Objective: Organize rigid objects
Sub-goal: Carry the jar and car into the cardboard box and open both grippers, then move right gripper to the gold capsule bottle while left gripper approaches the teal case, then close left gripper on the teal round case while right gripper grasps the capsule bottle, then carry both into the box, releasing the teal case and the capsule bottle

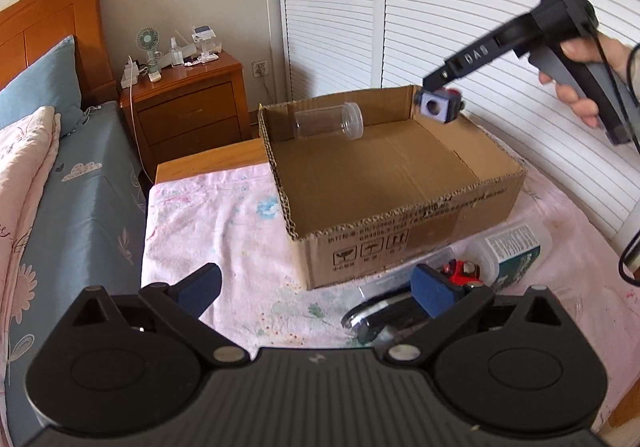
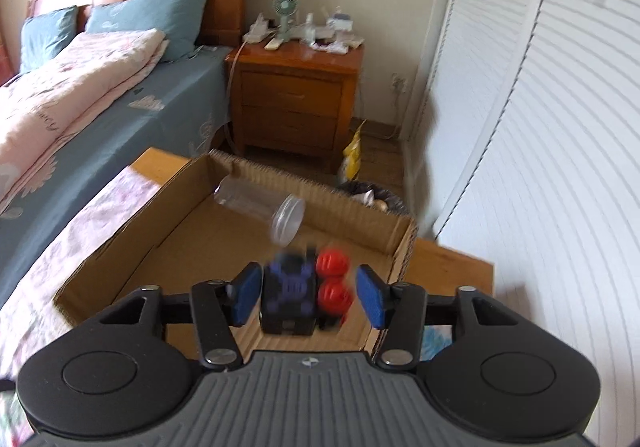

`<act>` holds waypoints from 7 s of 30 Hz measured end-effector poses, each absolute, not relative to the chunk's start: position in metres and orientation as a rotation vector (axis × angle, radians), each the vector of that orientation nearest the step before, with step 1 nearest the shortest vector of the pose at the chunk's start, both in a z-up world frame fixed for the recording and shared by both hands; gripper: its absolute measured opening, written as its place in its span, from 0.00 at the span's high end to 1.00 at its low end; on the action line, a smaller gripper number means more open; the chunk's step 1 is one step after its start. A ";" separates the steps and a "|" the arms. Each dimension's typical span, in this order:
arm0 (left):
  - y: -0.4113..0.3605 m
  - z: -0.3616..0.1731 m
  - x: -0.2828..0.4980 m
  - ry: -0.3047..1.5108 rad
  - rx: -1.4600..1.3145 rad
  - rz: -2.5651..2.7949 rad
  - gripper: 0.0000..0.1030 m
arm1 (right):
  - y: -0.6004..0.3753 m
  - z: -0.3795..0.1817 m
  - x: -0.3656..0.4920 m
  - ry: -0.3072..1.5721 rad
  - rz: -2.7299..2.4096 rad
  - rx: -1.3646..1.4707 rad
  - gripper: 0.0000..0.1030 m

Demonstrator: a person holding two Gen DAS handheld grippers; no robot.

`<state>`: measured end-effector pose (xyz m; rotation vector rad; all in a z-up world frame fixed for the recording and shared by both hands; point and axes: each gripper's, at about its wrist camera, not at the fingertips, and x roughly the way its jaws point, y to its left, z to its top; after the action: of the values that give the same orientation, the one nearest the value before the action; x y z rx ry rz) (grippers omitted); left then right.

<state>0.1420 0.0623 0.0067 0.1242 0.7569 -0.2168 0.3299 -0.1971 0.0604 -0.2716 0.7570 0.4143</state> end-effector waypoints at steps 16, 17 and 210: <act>0.065 -0.013 0.123 0.832 0.055 -0.227 0.02 | -0.223 0.058 0.272 0.754 0.377 -0.190 0.00; 0.063 -0.014 0.121 0.826 0.067 -0.220 0.02 | -0.225 0.057 0.265 0.759 0.373 -0.188 0.00; -0.015 0.024 0.110 0.845 0.324 -0.590 0.50 | -0.247 0.026 0.132 0.779 0.498 -0.278 0.05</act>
<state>0.1101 -0.0149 0.0241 0.3240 0.8452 -0.5897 0.1319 -0.2465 0.0256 -0.2780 0.7788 0.4984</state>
